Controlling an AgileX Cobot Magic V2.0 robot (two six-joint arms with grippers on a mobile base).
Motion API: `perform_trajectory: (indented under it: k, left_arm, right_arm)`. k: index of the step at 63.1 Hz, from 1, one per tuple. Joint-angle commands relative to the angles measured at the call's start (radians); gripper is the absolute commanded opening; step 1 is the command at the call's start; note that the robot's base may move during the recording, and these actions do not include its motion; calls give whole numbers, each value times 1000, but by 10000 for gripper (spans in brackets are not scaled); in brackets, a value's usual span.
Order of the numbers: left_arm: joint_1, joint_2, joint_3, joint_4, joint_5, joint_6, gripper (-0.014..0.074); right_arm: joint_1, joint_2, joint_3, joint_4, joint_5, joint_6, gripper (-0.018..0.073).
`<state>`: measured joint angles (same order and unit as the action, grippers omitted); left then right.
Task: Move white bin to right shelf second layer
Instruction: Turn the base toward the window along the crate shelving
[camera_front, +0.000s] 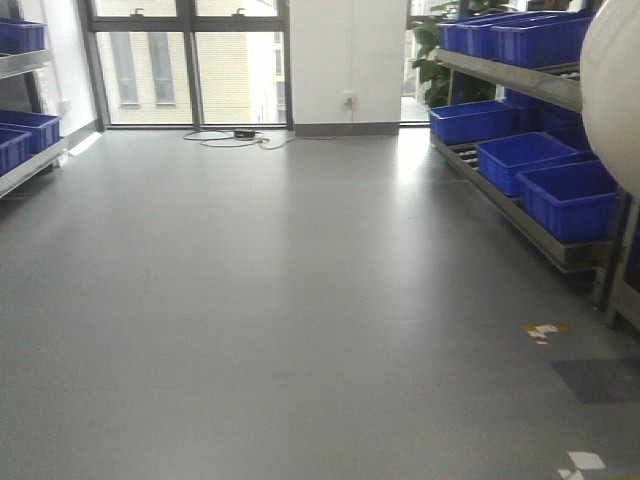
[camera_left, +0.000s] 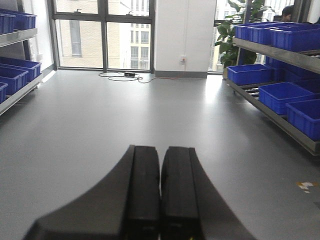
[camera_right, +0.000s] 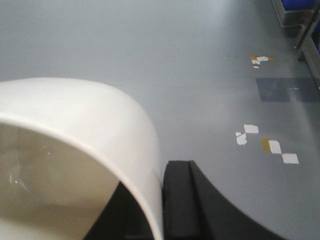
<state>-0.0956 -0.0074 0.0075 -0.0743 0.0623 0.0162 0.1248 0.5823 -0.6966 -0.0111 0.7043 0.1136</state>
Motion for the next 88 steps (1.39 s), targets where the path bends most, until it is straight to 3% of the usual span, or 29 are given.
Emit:
perform_trajectory:
  k: [1,88]
  left_arm:
    - [-6,-3,37,-1,-82,-7,85]
    - [-6,-3,37,-1,-82,-7,85]
  right_arm:
    - [-8,6,-29,-6,-93,2,48]
    - [-8,6,-29,-6,-93,2,48]
